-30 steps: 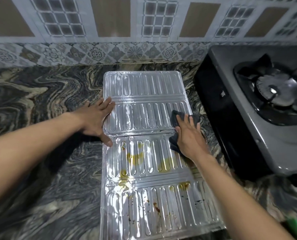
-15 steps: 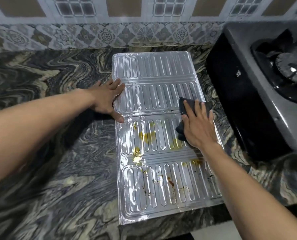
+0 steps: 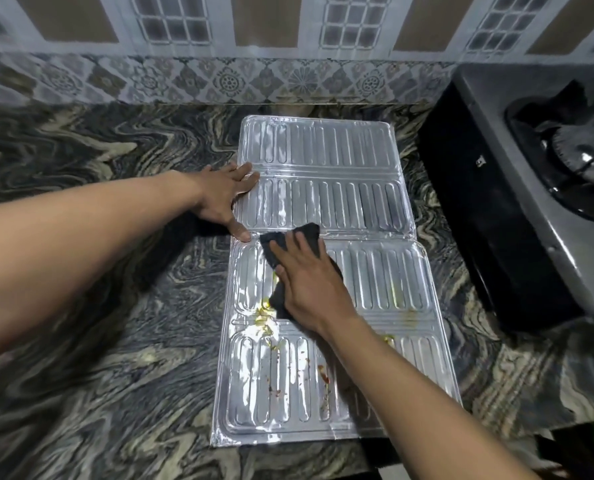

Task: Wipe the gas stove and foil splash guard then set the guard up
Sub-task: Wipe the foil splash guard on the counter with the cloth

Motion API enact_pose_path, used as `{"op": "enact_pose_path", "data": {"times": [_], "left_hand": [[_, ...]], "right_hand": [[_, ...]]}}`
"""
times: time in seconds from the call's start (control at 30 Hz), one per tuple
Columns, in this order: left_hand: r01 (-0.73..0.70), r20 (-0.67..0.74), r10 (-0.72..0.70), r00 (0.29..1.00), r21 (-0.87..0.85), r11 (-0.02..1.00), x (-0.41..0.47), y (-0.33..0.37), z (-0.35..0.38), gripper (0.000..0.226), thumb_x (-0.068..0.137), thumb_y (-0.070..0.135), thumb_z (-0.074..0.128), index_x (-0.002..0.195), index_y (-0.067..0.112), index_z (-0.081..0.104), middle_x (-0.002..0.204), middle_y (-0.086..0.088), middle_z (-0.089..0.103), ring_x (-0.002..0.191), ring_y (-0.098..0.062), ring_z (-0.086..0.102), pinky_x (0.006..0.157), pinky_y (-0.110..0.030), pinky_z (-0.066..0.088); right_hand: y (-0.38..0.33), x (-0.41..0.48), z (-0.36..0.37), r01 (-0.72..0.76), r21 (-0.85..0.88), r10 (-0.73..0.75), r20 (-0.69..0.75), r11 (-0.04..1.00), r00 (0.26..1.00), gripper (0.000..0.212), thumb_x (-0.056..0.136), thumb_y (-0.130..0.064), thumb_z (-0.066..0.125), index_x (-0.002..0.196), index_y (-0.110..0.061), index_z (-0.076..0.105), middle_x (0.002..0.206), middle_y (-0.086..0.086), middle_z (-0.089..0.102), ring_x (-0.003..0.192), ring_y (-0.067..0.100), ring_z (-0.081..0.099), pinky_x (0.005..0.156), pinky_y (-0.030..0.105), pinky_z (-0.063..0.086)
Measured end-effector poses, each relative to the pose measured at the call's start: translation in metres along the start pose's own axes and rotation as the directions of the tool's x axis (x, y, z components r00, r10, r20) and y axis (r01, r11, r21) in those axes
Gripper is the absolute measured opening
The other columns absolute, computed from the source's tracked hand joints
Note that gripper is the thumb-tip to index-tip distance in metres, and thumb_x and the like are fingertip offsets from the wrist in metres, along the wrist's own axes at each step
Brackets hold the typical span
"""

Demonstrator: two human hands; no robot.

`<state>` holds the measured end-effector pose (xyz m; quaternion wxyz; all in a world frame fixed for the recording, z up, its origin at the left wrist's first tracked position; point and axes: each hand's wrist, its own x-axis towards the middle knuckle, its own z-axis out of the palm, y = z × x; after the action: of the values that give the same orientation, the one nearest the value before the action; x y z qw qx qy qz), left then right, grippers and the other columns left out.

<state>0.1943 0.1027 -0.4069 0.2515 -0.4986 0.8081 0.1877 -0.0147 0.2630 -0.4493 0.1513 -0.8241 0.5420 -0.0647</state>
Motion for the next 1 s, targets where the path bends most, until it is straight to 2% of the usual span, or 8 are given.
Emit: {"op": "enact_pose_path", "data": {"times": [0.1, 0.33, 0.47, 0.57, 0.67, 0.8, 0.87, 1.0], "left_hand": [[-0.005, -0.010, 0.005, 1.000, 0.011, 1.000, 0.000, -0.002, 0.001, 0.147, 0.042, 0.095, 0.052, 0.154, 0.029, -0.016, 0.162, 0.004, -0.024, 0.151, -0.022, -0.012, 0.119, -0.053, -0.002], [0.016, -0.013, -0.016, 1.000, 0.000, 1.000, -0.001, -0.001, 0.000, 0.137, 0.055, 0.089, 0.059, 0.154, 0.031, -0.014, 0.162, 0.006, -0.023, 0.151, -0.020, -0.013, 0.119, -0.052, -0.002], [0.014, -0.019, -0.014, 1.000, -0.002, 1.000, 0.001, -0.003, 0.001, 0.133, 0.057, 0.089, 0.057, 0.154, 0.032, -0.013, 0.162, 0.006, -0.022, 0.151, -0.021, -0.012, 0.119, -0.053, -0.002], [0.012, -0.033, -0.012, 0.999, 0.012, 1.000, 0.004, -0.005, 0.004, 0.134, 0.056, 0.092, 0.055, 0.154, 0.032, -0.014, 0.162, 0.005, -0.022, 0.151, -0.021, -0.011, 0.120, -0.055, 0.001], [0.008, -0.045, -0.007, 0.999, 0.026, 1.000, 0.006, -0.005, 0.004, 0.137, 0.053, 0.093, 0.054, 0.155, 0.030, -0.013, 0.163, 0.004, -0.021, 0.152, -0.022, -0.010, 0.119, -0.057, 0.003], [0.016, -0.029, -0.015, 0.999, 0.034, 0.999, 0.006, -0.005, 0.003, 0.142, 0.046, 0.096, 0.050, 0.154, 0.030, -0.015, 0.163, 0.004, -0.022, 0.151, -0.022, -0.011, 0.117, -0.056, 0.001], [0.023, -0.025, -0.023, 0.999, 0.024, 0.999, 0.006, -0.005, 0.004, 0.142, 0.046, 0.096, 0.051, 0.154, 0.031, -0.015, 0.163, 0.005, -0.022, 0.151, -0.021, -0.011, 0.117, -0.057, 0.002], [0.027, -0.013, -0.027, 1.000, 0.003, 1.000, 0.006, -0.004, 0.005, 0.145, 0.041, 0.101, 0.046, 0.153, 0.034, -0.016, 0.161, 0.007, -0.025, 0.151, -0.021, -0.013, 0.116, -0.060, 0.001]], "right_hand": [[0.002, -0.016, 0.002, 0.129, 0.023, -0.129, 0.032, 0.991, 0.991, 0.049, 0.104, -0.030, 0.028, 0.152, -0.023, 0.029, 0.160, 0.004, 0.024, 0.150, 0.019, 0.011, 0.121, 0.042, -0.003], [0.020, -0.024, -0.001, 0.180, 0.013, -0.180, 0.052, 0.984, 0.982, 0.048, 0.106, -0.033, 0.026, 0.153, -0.029, 0.026, 0.161, -0.003, 0.020, 0.150, 0.012, 0.007, 0.122, 0.038, -0.001], [0.031, -0.014, -0.004, 0.098, 0.025, -0.098, 0.026, 0.995, 0.995, 0.050, 0.104, -0.027, 0.031, 0.154, -0.026, 0.024, 0.162, 0.002, 0.020, 0.150, 0.016, 0.008, 0.121, 0.037, -0.001], [0.017, -0.001, -0.002, 0.009, -0.034, -0.008, 0.029, 0.999, 1.000, 0.059, 0.101, -0.026, 0.037, 0.155, -0.022, 0.015, 0.163, 0.008, 0.016, 0.150, 0.024, 0.007, 0.121, 0.046, 0.001], [-0.006, -0.004, 0.005, 0.101, -0.078, -0.098, 0.046, 0.992, 0.994, 0.066, 0.096, -0.025, 0.045, 0.155, -0.020, 0.015, 0.162, 0.010, 0.017, 0.150, 0.027, 0.008, 0.121, 0.049, 0.002], [0.001, -0.031, 0.006, 0.219, -0.047, -0.214, 0.088, 0.975, 0.973, 0.060, 0.100, -0.027, 0.038, 0.156, -0.023, 0.016, 0.163, 0.006, 0.014, 0.150, 0.021, 0.006, 0.121, 0.044, -0.003], [0.021, -0.034, -0.001, 0.143, -0.057, -0.140, 0.048, 0.988, 0.989, 0.060, 0.100, -0.028, 0.038, 0.156, -0.023, 0.016, 0.163, 0.005, 0.015, 0.150, 0.020, 0.007, 0.121, 0.041, -0.002], [0.072, -0.036, -0.023, -0.132, -0.072, 0.130, -0.035, 0.989, 0.991, 0.058, 0.101, -0.021, 0.036, 0.155, -0.017, 0.017, 0.162, 0.009, 0.016, 0.150, 0.023, 0.008, 0.121, 0.045, 0.005]]}}
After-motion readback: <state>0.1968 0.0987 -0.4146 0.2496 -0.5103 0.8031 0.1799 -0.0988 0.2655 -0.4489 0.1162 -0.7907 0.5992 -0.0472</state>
